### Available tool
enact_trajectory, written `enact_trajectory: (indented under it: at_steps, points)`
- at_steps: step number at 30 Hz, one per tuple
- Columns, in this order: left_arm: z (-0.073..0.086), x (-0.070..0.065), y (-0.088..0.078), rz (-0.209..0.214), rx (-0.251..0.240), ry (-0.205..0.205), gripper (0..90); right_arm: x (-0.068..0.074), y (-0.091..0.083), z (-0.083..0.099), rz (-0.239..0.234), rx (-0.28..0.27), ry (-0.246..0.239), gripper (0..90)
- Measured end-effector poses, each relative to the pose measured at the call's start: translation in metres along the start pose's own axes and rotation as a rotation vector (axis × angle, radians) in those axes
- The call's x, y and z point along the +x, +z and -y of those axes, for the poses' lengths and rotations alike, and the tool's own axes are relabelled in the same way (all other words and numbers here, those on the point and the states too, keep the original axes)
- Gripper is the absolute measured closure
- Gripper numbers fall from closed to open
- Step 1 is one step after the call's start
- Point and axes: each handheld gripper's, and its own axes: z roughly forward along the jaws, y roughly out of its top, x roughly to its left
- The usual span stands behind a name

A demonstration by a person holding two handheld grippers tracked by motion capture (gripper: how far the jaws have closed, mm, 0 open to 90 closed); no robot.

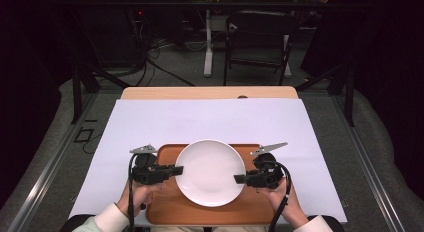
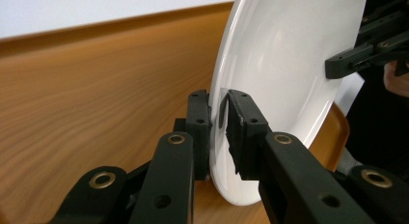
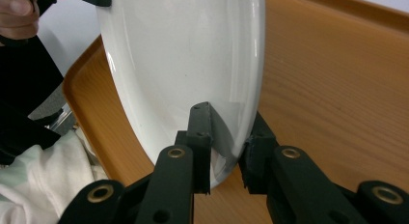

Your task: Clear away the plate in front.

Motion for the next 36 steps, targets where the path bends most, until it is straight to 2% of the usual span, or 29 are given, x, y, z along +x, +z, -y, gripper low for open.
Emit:
enact_trajectory:
  at_steps: [3,5,9,11,16,22,25,33,36]
  points:
    - [0.001,0.001,0.004,-0.017,0.024,0.007,79.3,-0.003,0.004,0.000,0.013,0.022,0.000,77.3]
    - [0.002,0.002,0.006,-0.023,0.026,0.000,79.1,-0.005,0.007,0.001,0.012,0.032,0.004,77.0]
    - [0.002,0.002,0.008,-0.054,0.029,0.025,78.6,-0.006,0.010,0.000,0.019,0.036,0.000,75.6]
    - [0.002,0.003,0.010,-0.055,0.027,0.018,78.5,-0.007,0.012,-0.001,0.022,0.038,-0.003,74.6]
    - [0.002,0.003,0.018,-0.108,0.053,0.070,73.3,-0.009,0.018,-0.003,0.043,0.062,-0.015,70.3]
    - [0.004,0.007,0.026,-0.119,0.090,0.062,70.2,-0.012,0.024,-0.003,0.050,0.084,-0.018,66.5]
    - [0.006,0.008,0.030,-0.115,0.116,0.046,68.6,-0.013,0.027,-0.001,0.056,0.115,-0.013,64.4]
    - [0.009,0.008,0.034,-0.123,0.152,0.049,65.7,-0.014,0.033,0.001,0.066,0.155,0.006,60.7]
    - [0.010,0.009,0.036,-0.121,0.154,0.036,65.0,-0.014,0.035,0.001,0.069,0.171,0.011,59.8]
